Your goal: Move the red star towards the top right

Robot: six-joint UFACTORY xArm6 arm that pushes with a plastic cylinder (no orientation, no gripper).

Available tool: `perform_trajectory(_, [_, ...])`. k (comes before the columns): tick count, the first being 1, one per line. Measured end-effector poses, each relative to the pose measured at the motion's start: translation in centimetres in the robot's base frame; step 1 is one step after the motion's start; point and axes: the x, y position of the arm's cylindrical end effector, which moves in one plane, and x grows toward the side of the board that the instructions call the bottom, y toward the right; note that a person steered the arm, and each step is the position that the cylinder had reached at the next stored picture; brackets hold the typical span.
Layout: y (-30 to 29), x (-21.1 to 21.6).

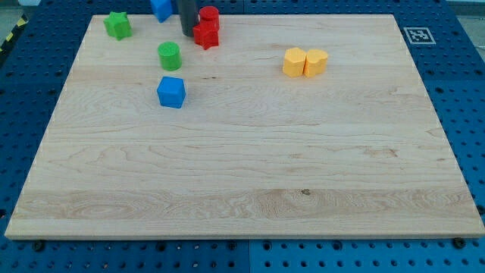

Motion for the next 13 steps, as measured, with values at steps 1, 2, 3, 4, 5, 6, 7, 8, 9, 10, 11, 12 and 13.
perform_trajectory(1, [0.7,1.0])
perform_trajectory(2, [-1.6,1.0])
perform_trajectory(3, [-3.4,1.0])
perform_trajectory(4, [-3.4,1.0])
perform_trajectory(5, [-2.0,1.0])
perform_trajectory(6, [1.2,1.0])
perform_trajectory(7, [4.6,2.0])
perform_trajectory(8, [5.9,4.5])
perform_trajectory(9, [6.6,6.2])
perform_trajectory(10, [9.1,6.2])
perform_trajectory(11, [12.9,6.2])
perform_trajectory(12, [16.2,5.8])
perform_trajectory(13, [17.1,5.8])
